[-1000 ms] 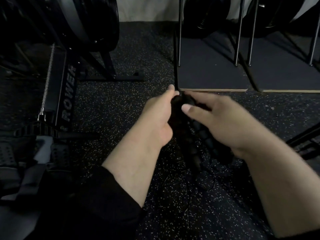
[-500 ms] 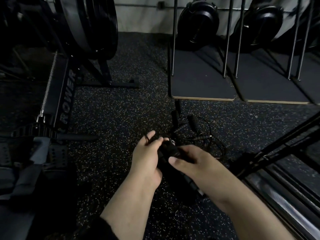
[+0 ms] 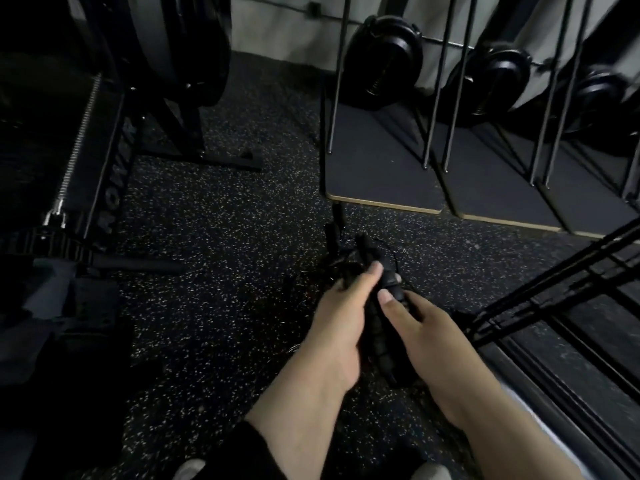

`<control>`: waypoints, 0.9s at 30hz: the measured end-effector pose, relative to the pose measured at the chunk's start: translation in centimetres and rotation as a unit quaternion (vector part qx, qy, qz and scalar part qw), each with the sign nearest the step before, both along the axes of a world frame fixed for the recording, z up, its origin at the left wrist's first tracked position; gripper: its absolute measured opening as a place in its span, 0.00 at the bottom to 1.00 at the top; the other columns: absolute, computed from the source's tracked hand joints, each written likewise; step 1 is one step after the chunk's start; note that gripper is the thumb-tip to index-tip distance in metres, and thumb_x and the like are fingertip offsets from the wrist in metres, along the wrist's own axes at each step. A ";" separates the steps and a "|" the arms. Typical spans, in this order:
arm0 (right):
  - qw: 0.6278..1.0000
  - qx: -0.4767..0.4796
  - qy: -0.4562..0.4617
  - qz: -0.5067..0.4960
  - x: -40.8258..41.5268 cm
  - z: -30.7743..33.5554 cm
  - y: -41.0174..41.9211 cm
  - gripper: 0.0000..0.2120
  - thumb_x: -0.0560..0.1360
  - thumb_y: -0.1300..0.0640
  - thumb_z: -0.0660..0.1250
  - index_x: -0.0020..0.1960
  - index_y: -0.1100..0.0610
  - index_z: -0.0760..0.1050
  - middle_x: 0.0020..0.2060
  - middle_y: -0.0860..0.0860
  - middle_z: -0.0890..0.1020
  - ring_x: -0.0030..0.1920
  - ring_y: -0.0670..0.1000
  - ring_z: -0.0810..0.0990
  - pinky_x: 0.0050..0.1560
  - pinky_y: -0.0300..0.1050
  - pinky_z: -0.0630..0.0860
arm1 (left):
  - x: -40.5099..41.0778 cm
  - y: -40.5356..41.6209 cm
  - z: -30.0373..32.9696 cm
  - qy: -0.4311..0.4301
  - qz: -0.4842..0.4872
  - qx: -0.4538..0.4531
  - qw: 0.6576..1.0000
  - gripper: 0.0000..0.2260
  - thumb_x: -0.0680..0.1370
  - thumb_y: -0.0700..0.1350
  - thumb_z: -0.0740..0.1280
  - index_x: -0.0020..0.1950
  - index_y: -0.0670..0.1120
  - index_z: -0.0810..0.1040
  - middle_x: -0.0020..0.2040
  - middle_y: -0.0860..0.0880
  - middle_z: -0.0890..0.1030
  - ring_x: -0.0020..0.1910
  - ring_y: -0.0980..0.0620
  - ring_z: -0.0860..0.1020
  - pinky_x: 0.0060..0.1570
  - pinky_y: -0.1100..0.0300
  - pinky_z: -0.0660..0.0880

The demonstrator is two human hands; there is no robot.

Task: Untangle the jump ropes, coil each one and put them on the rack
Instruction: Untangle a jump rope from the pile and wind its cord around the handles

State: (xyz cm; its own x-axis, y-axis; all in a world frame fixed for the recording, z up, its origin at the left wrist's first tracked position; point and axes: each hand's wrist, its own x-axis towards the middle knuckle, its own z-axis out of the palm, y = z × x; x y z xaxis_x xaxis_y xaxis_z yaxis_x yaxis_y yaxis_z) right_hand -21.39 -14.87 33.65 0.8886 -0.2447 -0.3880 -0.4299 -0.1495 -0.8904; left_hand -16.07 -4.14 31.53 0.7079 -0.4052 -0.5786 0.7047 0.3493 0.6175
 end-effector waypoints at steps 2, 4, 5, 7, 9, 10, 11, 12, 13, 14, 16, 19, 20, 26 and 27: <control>1.000 0.002 0.002 0.005 0.4 -0.4 -0.2 0.13 0.81 0.41 0.65 0.62 0.42 0.79 0.47 0.42 0.88 0.49 0.45 0.87 0.56 0.51 0.82 | 0.3 -0.5 -0.1 -0.009 0.034 -0.014 0.999 0.13 0.79 0.51 0.72 0.58 0.46 0.86 0.52 0.46 0.88 0.54 0.44 0.86 0.56 0.49 0.83; 0.999 0.039 0.009 0.012 0.4 -1.3 -0.7 0.12 0.81 0.40 0.65 0.62 0.40 0.79 0.51 0.42 0.88 0.53 0.46 0.87 0.60 0.52 0.80 | 0.6 -1.1 -0.6 -0.020 0.051 0.015 0.998 0.11 0.79 0.49 0.73 0.58 0.46 0.85 0.50 0.47 0.88 0.52 0.45 0.86 0.55 0.49 0.83; 0.998 0.055 0.012 0.017 0.3 -1.8 -1.0 0.12 0.80 0.40 0.65 0.61 0.38 0.79 0.53 0.43 0.88 0.55 0.47 0.86 0.62 0.54 0.79 | 0.7 -1.4 -1.1 -0.031 0.049 0.037 0.998 0.11 0.79 0.50 0.73 0.58 0.47 0.85 0.50 0.48 0.88 0.52 0.45 0.86 0.55 0.48 0.82; 0.997 0.071 0.007 0.024 0.3 -2.8 -1.4 0.13 0.77 0.39 0.68 0.60 0.38 0.79 0.53 0.45 0.88 0.55 0.47 0.86 0.63 0.55 0.79 | 1.2 -1.7 -1.9 -0.051 0.050 0.080 0.994 0.11 0.78 0.52 0.73 0.58 0.49 0.84 0.49 0.50 0.88 0.52 0.47 0.86 0.57 0.46 0.81; 0.997 0.056 0.001 0.052 0.4 -3.6 -2.0 0.16 0.74 0.39 0.70 0.59 0.41 0.79 0.51 0.44 0.88 0.54 0.45 0.86 0.61 0.52 0.79 | 1.7 -1.9 -2.7 -0.077 0.066 0.118 0.988 0.11 0.78 0.53 0.73 0.57 0.49 0.84 0.49 0.51 0.88 0.51 0.48 0.86 0.57 0.48 0.81; 0.997 0.037 -0.004 0.074 0.5 -3.9 -2.2 0.16 0.74 0.41 0.71 0.60 0.42 0.79 0.50 0.42 0.87 0.53 0.43 0.85 0.59 0.47 0.79 | 2.0 -2.0 -3.1 -0.087 0.073 0.131 0.985 0.11 0.78 0.53 0.73 0.57 0.49 0.83 0.49 0.50 0.88 0.50 0.49 0.86 0.58 0.47 0.81; 0.995 0.017 -0.010 0.095 0.7 -4.2 -2.5 0.15 0.76 0.42 0.71 0.61 0.42 0.78 0.50 0.40 0.87 0.53 0.40 0.85 0.56 0.41 0.78 | 2.1 -2.1 -3.4 -0.094 0.081 0.140 0.982 0.11 0.79 0.53 0.72 0.56 0.48 0.83 0.48 0.49 0.88 0.50 0.49 0.86 0.58 0.47 0.81; 0.994 -0.002 -0.015 0.108 0.9 -4.4 -2.7 0.14 0.78 0.43 0.70 0.63 0.41 0.77 0.50 0.37 0.86 0.53 0.37 0.84 0.54 0.37 0.78 | 2.3 -2.3 -3.5 -0.096 0.089 0.143 0.981 0.11 0.79 0.54 0.72 0.56 0.48 0.82 0.48 0.49 0.88 0.49 0.50 0.87 0.58 0.46 0.81; 0.993 -0.015 -0.021 0.112 1.2 -4.8 -2.9 0.14 0.79 0.44 0.68 0.64 0.41 0.76 0.50 0.35 0.86 0.53 0.35 0.83 0.52 0.34 0.78 | 2.4 -2.4 -3.7 -0.093 0.096 0.142 0.981 0.12 0.79 0.54 0.72 0.56 0.48 0.82 0.48 0.48 0.88 0.49 0.50 0.87 0.58 0.45 0.81; 0.993 -0.022 -0.025 0.112 1.4 -5.2 -3.1 0.13 0.80 0.45 0.67 0.65 0.40 0.75 0.50 0.34 0.86 0.52 0.35 0.83 0.50 0.32 0.78 | 2.5 -2.5 -3.8 -0.087 0.102 0.137 0.981 0.12 0.79 0.54 0.72 0.57 0.47 0.82 0.48 0.48 0.88 0.49 0.50 0.87 0.58 0.45 0.81; 0.992 -0.035 -0.032 0.116 1.9 -5.7 -3.4 0.11 0.81 0.46 0.66 0.63 0.39 0.75 0.48 0.33 0.85 0.49 0.34 0.83 0.45 0.28 0.77 | 2.9 -2.6 -3.9 -0.077 0.114 0.127 0.982 0.13 0.80 0.53 0.71 0.58 0.46 0.82 0.48 0.48 0.88 0.48 0.50 0.87 0.58 0.44 0.81; 0.989 -0.058 -0.028 0.132 2.7 -6.0 -3.9 0.09 0.81 0.44 0.65 0.61 0.39 0.74 0.46 0.31 0.84 0.46 0.34 0.82 0.41 0.27 0.75 | 3.5 -2.8 -3.6 -0.068 0.112 0.120 0.984 0.12 0.80 0.50 0.72 0.58 0.45 0.82 0.48 0.48 0.88 0.48 0.50 0.87 0.58 0.44 0.81; 0.989 -0.056 -0.019 0.139 2.9 -6.1 -4.2 0.08 0.81 0.44 0.65 0.60 0.40 0.74 0.45 0.32 0.84 0.45 0.35 0.83 0.40 0.28 0.75 | 3.6 -2.8 -3.7 -0.061 0.110 0.116 0.985 0.12 0.80 0.50 0.72 0.58 0.45 0.82 0.48 0.47 0.88 0.48 0.49 0.87 0.58 0.44 0.81; 0.983 -0.062 0.024 0.174 3.3 -6.6 -4.9 0.11 0.80 0.41 0.64 0.62 0.39 0.74 0.45 0.32 0.84 0.46 0.33 0.82 0.41 0.27 0.74 | 4.3 -2.8 -4.2 -0.045 0.098 0.106 0.989 0.13 0.80 0.51 0.71 0.61 0.46 0.81 0.52 0.48 0.88 0.52 0.48 0.87 0.53 0.47 0.82; 0.981 -0.072 0.035 0.179 3.4 -6.6 -4.8 0.11 0.80 0.41 0.64 0.62 0.39 0.74 0.45 0.34 0.85 0.46 0.33 0.82 0.41 0.27 0.74 | 4.5 -2.8 -4.4 -0.048 0.101 0.109 0.988 0.14 0.80 0.50 0.71 0.62 0.46 0.80 0.53 0.48 0.88 0.53 0.48 0.86 0.52 0.49 0.82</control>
